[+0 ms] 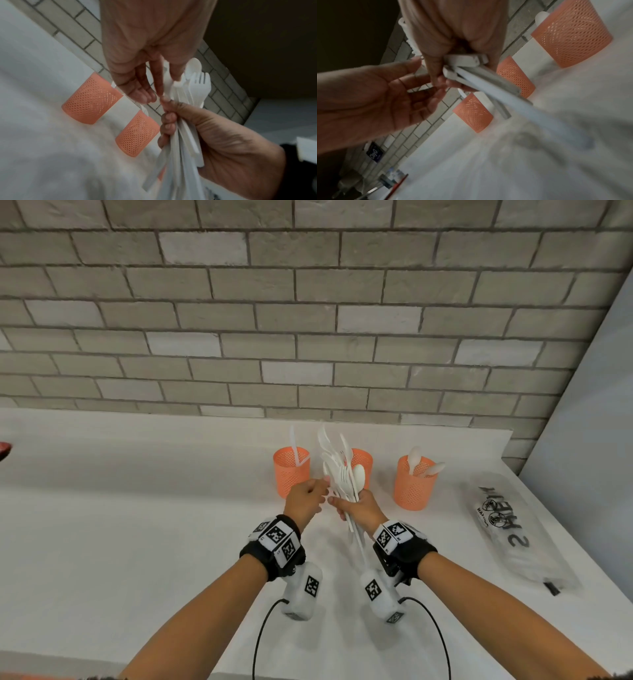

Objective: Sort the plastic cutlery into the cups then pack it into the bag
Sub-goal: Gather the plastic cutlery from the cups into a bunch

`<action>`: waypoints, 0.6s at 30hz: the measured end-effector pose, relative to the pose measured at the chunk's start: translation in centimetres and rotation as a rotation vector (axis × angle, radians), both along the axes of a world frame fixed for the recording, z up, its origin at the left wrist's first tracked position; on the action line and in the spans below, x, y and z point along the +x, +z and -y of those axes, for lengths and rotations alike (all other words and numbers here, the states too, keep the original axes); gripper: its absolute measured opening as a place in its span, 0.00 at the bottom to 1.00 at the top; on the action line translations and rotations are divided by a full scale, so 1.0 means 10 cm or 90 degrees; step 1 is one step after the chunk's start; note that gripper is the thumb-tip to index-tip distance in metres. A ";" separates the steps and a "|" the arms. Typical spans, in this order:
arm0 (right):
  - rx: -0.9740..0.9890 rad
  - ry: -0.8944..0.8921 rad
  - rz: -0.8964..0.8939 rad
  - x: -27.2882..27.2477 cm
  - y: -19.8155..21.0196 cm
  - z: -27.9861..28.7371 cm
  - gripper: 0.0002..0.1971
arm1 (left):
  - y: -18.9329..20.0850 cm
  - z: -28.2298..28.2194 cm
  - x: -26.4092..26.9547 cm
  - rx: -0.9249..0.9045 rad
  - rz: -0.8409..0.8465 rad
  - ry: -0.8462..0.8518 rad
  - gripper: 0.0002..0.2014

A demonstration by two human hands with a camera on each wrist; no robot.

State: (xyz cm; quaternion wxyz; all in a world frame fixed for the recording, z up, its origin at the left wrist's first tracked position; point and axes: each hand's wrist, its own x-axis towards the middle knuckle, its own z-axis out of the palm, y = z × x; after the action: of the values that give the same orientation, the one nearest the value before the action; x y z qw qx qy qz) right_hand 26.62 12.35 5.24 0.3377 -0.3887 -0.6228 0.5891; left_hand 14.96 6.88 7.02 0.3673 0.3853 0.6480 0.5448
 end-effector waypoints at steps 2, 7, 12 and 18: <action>0.007 -0.048 -0.045 -0.02 0.08 0.01 0.09 | -0.02 0.05 0.01 -0.039 0.143 -0.004 0.14; 0.004 -0.127 -0.146 -0.11 0.29 0.06 0.03 | -0.36 0.29 0.16 -0.178 0.480 -0.073 0.24; 0.008 -0.229 -0.226 -0.21 0.33 0.16 0.01 | -0.40 0.41 0.36 -0.184 0.691 -0.073 0.26; 0.058 -0.234 -0.226 -0.17 0.31 0.33 0.01 | -0.30 0.34 0.40 -0.096 0.798 0.023 0.26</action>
State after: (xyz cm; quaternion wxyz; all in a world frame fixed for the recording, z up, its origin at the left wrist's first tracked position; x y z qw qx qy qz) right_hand 24.88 9.00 8.29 0.5602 -0.3707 -0.4985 0.5480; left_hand 18.95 3.48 4.00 0.6939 -0.0449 0.3528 0.6261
